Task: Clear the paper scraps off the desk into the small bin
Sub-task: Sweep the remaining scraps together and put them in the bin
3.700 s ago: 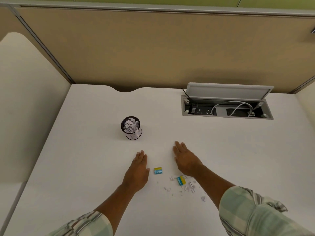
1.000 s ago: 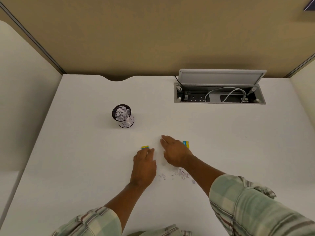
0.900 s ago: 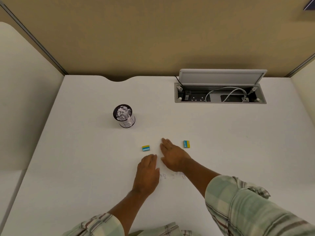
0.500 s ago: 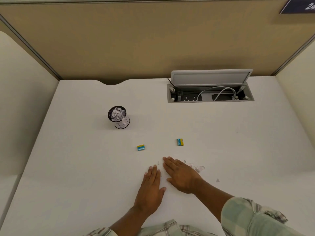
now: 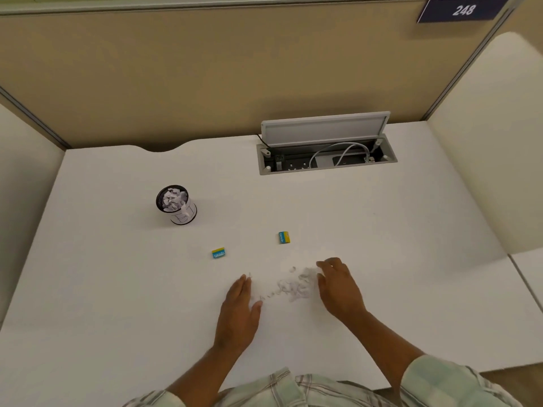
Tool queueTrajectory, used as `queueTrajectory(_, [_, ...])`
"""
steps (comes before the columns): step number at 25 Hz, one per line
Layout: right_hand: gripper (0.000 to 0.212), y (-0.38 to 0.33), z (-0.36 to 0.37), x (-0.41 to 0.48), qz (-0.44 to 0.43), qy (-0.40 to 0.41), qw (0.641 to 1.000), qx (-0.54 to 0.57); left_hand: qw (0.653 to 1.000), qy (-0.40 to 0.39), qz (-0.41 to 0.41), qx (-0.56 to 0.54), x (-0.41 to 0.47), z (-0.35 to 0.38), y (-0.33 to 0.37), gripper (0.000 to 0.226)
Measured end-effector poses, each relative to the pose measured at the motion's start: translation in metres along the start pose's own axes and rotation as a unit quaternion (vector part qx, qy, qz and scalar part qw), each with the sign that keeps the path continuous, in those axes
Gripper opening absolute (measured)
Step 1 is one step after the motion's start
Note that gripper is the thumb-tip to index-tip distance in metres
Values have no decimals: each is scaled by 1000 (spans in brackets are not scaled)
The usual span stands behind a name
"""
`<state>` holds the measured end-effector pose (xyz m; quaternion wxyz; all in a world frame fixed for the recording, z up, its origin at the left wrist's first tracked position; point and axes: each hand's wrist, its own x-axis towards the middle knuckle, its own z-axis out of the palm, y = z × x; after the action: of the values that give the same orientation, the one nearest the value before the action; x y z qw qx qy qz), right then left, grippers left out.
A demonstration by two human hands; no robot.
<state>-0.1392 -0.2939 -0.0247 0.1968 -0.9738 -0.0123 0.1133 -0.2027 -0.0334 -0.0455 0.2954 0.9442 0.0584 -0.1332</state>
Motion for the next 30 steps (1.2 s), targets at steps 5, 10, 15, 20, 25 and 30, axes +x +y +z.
queueTrajectory(5, [31,43,-17,-3,232,-22,972,-5,997,-63,5,33,26,-8,-2,78])
queueTrajectory(10, [33,12,-4,13,161,-51,985,29,991,-115,31,61,25,3,6,79])
queueTrajectory(15, [33,-37,11,28,48,-127,991,-4,992,-122,40,-1,12,8,15,69])
queueTrajectory(20, [36,-50,23,28,-35,-190,981,19,989,36,-79,-115,7,-14,6,43])
queueTrajectory(25, [34,-35,15,29,9,-146,984,105,980,25,-168,-101,4,-28,-13,34])
queueTrajectory(30, [85,-14,8,16,105,-172,974,101,980,12,-172,-100,11,-20,1,26])
